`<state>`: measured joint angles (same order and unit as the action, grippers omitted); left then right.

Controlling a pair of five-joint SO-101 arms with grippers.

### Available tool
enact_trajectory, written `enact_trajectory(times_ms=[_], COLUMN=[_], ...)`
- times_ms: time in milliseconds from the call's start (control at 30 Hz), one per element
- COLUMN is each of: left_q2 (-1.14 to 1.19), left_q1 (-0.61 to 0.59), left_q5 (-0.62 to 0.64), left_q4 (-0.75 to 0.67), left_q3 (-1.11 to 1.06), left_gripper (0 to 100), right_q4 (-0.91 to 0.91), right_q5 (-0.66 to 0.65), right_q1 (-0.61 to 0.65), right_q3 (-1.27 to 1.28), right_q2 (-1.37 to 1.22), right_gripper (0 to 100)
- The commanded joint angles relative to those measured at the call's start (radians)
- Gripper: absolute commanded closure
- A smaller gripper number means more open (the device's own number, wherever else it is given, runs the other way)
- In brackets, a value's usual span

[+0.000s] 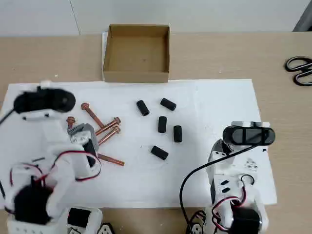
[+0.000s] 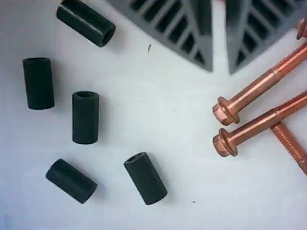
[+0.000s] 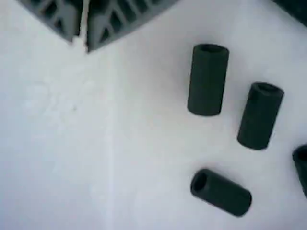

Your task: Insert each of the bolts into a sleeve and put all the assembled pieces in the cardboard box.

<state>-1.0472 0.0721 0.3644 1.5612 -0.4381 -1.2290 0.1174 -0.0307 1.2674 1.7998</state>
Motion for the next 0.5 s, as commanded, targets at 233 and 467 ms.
enact_trajectory(times_ms=[233,467], left_q2=[0.330,0.387], left_q1=[0.005,0.005], left_q5=[-0.006,-0.006], left_q4=[0.063,0.034], left_q3=[0.364,0.374], left_gripper=[99,99], right_q4=[0.008,0.008], right_q5=[0.075,0.075], right_q1=[-0.002,-0.002], right_q3=[-0.058,-0.063], right_q2=[-0.001,-0.001], right_gripper=[99.5,99.5])
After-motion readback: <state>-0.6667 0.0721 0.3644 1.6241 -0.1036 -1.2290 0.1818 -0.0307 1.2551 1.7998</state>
